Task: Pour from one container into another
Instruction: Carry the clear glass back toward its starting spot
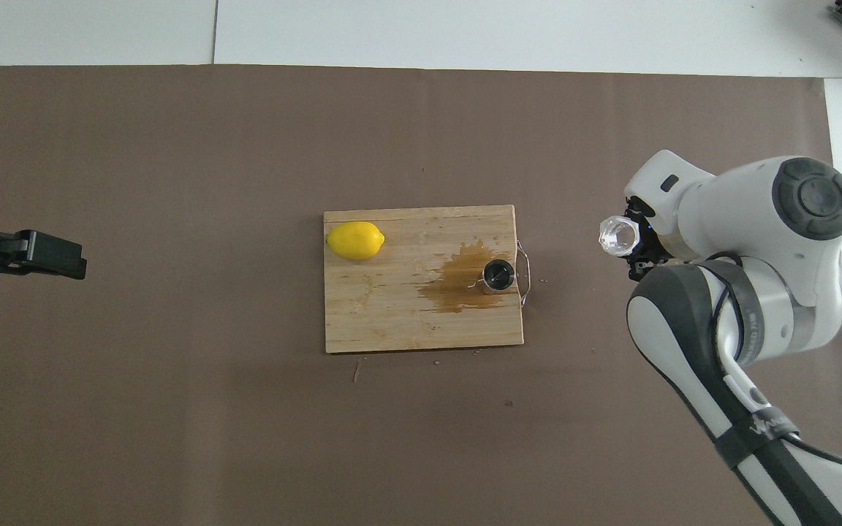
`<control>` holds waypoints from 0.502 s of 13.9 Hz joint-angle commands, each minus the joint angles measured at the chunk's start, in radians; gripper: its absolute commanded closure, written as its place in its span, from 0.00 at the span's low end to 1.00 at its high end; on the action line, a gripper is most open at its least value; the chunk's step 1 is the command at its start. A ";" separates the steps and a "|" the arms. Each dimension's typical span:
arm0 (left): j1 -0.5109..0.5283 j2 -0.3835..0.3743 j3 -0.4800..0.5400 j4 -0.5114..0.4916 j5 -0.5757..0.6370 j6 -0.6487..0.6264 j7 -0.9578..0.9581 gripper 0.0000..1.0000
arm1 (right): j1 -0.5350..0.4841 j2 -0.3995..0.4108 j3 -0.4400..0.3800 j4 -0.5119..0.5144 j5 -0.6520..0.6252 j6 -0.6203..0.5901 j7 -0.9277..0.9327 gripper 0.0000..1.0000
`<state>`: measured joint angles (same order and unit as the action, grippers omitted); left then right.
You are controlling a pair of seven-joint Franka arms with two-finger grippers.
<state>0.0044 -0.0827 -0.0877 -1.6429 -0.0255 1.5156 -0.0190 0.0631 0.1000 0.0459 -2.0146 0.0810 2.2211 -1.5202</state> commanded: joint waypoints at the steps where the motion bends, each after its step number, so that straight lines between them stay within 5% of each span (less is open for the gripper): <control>1: 0.002 -0.029 0.002 -0.028 0.001 -0.006 -0.010 0.00 | -0.109 -0.003 0.011 -0.032 0.103 0.015 -0.176 1.00; 7: 0.002 -0.029 0.000 -0.028 0.001 -0.006 -0.010 0.00 | -0.224 0.014 0.011 -0.136 0.272 0.067 -0.438 1.00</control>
<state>0.0044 -0.0827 -0.0877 -1.6429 -0.0255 1.5155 -0.0190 -0.1433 0.1188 0.0426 -2.0956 0.3038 2.2307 -1.9016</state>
